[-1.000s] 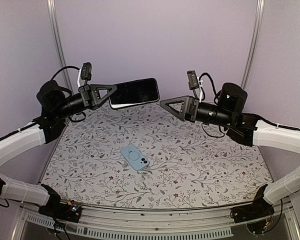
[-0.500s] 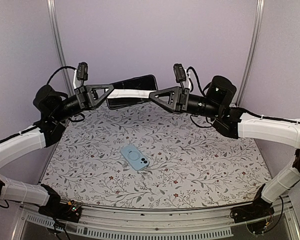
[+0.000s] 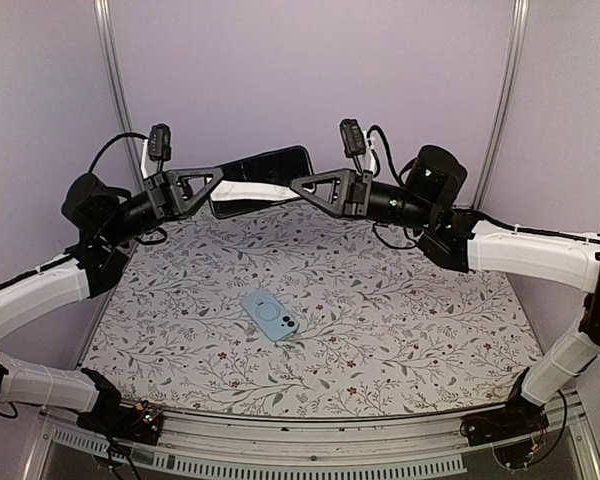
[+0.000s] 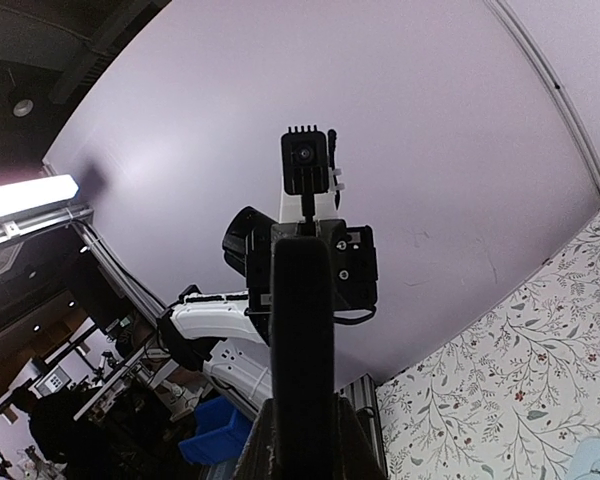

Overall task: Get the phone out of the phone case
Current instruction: Pass from the left arm to the right

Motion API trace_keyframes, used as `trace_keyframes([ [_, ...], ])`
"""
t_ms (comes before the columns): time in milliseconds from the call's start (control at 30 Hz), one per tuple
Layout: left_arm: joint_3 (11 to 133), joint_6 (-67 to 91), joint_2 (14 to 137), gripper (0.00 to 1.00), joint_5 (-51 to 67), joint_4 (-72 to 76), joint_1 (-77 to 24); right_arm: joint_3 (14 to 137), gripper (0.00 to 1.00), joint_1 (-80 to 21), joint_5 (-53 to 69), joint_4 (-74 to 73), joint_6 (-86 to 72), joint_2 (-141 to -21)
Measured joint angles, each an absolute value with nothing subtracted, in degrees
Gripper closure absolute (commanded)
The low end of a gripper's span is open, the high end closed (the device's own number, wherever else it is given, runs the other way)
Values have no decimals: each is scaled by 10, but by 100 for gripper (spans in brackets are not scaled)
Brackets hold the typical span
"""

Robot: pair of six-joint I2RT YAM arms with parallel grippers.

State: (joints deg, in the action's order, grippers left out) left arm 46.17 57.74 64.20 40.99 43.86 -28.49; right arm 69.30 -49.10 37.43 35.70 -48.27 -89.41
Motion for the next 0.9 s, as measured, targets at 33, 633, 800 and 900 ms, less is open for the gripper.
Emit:
trace_keyframes([
  [33, 461, 580, 642, 93, 409, 439, -285, 693, 100, -491, 374, 357, -479, -894],
  [633, 456, 552, 560, 23, 533, 441, -285, 647, 100, -498, 449, 369, -462, -883],
  [800, 450, 535, 546, 25, 566, 414, -285, 647, 100, -499, 503, 387, -463, -881],
  [900, 450, 523, 543, 32, 577, 397, -285, 646, 100, -500, 529, 390, -460, -879],
])
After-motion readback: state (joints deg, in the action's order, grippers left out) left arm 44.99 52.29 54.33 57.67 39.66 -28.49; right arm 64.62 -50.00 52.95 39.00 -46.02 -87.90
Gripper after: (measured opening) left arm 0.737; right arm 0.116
